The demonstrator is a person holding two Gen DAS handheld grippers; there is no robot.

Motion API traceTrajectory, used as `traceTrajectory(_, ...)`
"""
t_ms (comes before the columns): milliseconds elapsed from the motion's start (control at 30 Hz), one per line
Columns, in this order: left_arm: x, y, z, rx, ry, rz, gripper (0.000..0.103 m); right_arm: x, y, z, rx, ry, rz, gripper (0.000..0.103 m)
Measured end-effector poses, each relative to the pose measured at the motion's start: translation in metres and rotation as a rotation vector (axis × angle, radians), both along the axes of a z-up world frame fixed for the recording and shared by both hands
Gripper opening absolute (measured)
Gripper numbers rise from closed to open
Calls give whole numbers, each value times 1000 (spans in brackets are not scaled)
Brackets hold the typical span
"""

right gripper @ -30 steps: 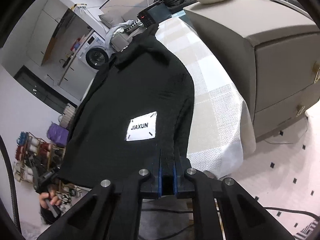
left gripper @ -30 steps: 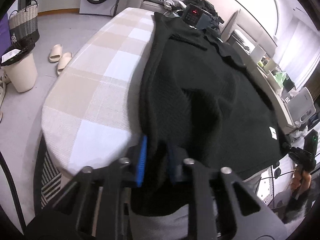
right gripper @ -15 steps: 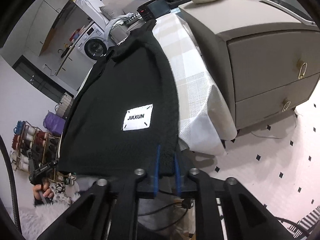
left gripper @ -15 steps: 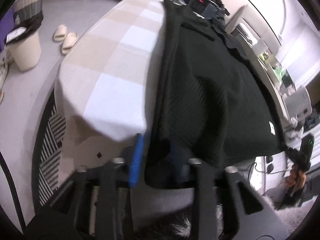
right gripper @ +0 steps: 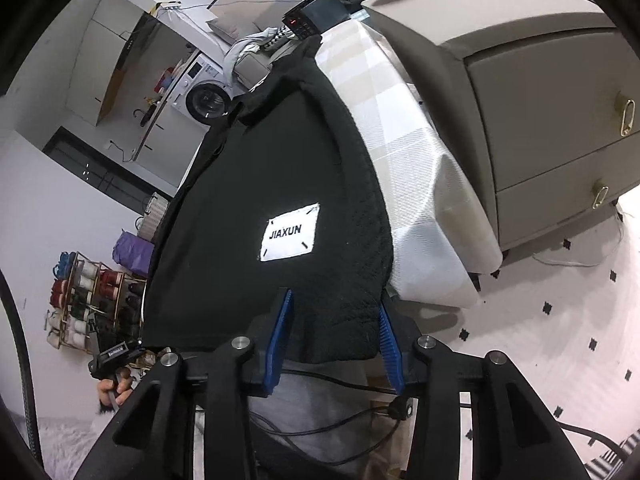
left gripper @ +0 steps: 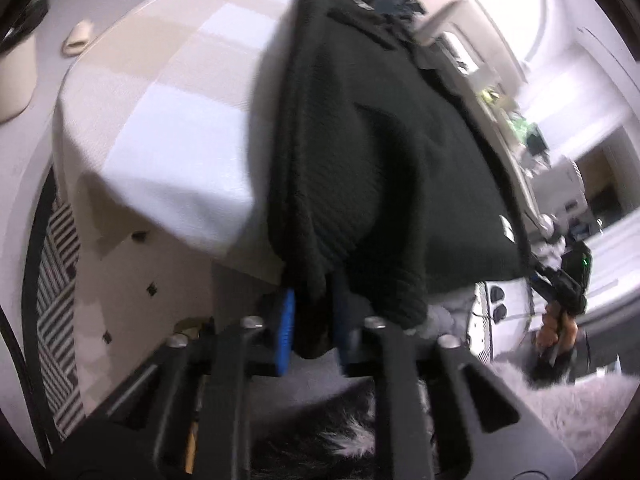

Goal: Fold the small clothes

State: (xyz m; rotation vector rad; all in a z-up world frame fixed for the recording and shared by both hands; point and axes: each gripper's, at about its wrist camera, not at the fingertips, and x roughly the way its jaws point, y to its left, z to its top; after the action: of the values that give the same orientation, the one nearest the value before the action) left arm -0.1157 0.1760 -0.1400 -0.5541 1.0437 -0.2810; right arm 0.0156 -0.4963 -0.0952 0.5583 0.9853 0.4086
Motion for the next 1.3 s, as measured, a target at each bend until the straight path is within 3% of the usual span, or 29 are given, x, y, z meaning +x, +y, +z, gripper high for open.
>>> traceTrajectory(167,-6,-2,16,-26,-65,-45,11,-4,5,10,31,-63,44,42)
traceTrajectory(333,0,5,9,-20,-10,27,11,7,6,-5,-20,3,1,43)
traceTrajectory(367,-1,8,7,-26,-6,38,10,9,5,-10,-17,18,-16,38)
traceTrajectory(400,-1,9,6,-26,-11,41,7,10,3,-12,-21,21,-29,22)
traceTrajectory(467,-5,8,11,-10,-42,44,3,13,0,-17,-34,44,-63,9)
traceTrajectory(533,-9,8,16,-23,-73,28,2,12,-2,-16,-25,33,-67,7)
traceTrajectory(733,-18,5,51,-70,-227,-25,2,-14,-14,8,70,-102,-38,7)
traceTrajectory(900,-18,24,71,-142,-270,30,2,-25,-31,27,186,-192,-68,7)
traceTrajectory(1133,16,56,104,-236,-337,131,2,3,-16,64,264,-323,-100,7)
traceTrajectory(1300,69,67,134,-179,-401,186,2,49,4,92,268,-425,-164,7)
